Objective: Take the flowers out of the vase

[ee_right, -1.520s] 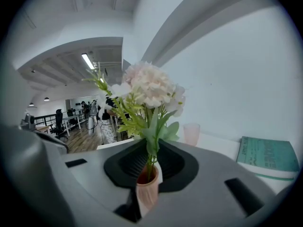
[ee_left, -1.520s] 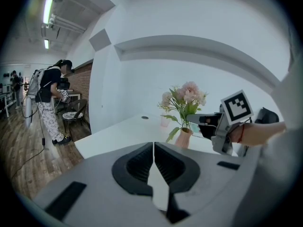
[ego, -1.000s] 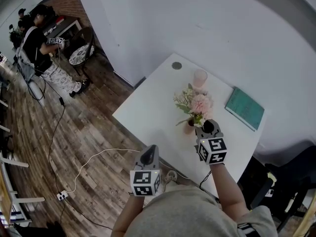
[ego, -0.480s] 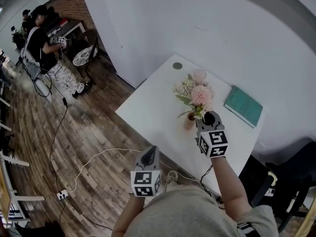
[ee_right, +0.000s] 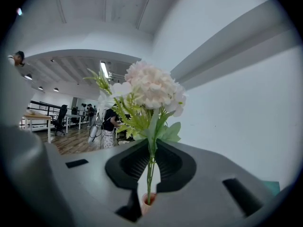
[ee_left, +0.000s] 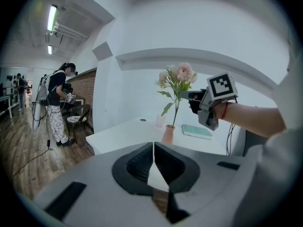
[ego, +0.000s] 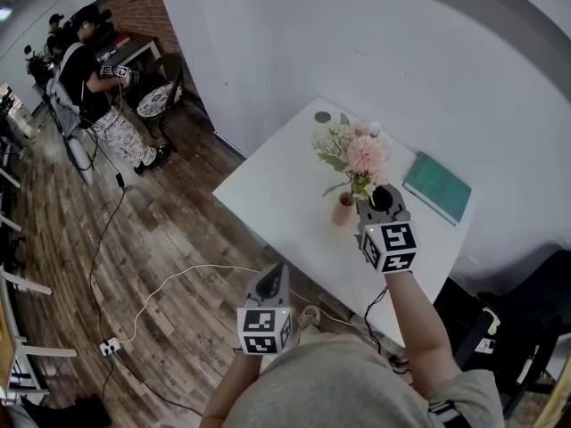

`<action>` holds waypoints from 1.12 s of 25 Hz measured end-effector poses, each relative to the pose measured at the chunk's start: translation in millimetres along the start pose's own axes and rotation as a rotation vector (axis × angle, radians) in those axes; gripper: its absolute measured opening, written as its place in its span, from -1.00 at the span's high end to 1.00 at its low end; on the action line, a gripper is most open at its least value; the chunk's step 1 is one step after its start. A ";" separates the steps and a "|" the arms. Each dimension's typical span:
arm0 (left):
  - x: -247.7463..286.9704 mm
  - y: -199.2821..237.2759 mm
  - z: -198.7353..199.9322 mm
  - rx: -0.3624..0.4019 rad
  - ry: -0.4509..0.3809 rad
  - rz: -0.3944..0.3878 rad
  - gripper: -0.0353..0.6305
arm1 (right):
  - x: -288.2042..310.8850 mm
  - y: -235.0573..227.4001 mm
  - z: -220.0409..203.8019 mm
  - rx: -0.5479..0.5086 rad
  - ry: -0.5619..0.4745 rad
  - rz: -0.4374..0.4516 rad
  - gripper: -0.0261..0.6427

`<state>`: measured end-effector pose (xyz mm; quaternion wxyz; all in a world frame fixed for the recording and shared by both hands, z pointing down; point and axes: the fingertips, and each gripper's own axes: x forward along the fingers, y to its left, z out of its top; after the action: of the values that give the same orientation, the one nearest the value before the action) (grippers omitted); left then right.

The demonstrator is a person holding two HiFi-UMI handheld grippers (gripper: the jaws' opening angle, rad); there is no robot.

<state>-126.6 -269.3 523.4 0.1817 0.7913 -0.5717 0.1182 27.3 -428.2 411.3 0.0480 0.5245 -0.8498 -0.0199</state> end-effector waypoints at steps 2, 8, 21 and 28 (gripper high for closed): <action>-8.1 -4.0 -1.9 -0.001 -0.006 0.001 0.87 | -7.8 2.6 9.8 -0.008 -0.025 -0.002 0.83; -35.9 -18.7 -8.8 0.010 -0.028 -0.003 0.87 | -38.4 10.1 41.6 -0.032 -0.104 -0.016 0.83; -101.3 -63.2 -41.0 0.014 -0.064 0.003 0.87 | -137.2 41.6 42.9 -0.028 -0.135 -0.001 0.83; -133.3 -89.1 -59.3 0.023 -0.072 0.002 0.87 | -193.5 51.6 30.9 -0.005 -0.130 -0.007 0.83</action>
<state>-83.4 -104.4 511.0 0.1517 0.7965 -0.5773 0.0962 64.3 -232.6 373.2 -0.0059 0.5248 -0.8493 -0.0563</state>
